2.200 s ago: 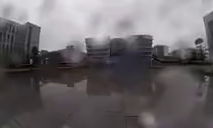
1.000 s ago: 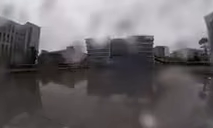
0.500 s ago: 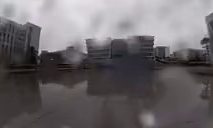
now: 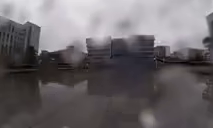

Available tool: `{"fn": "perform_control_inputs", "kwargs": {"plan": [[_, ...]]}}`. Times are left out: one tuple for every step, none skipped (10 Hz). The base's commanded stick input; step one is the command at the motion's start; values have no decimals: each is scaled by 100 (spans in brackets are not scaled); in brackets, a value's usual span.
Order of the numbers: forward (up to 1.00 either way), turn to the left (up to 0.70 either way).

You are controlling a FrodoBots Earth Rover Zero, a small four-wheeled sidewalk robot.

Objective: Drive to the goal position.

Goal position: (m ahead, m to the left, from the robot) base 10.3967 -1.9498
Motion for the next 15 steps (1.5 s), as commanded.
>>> {"fn": "perform_control_inputs", "kwargs": {"plan": [[100, 0], [100, 0], [100, 0], [100, 0], [100, 0], [100, 0], [100, 0], [100, 0], [100, 0], [100, 0], [100, 0], [100, 0], [100, 0], [100, 0], [100, 0]]}}
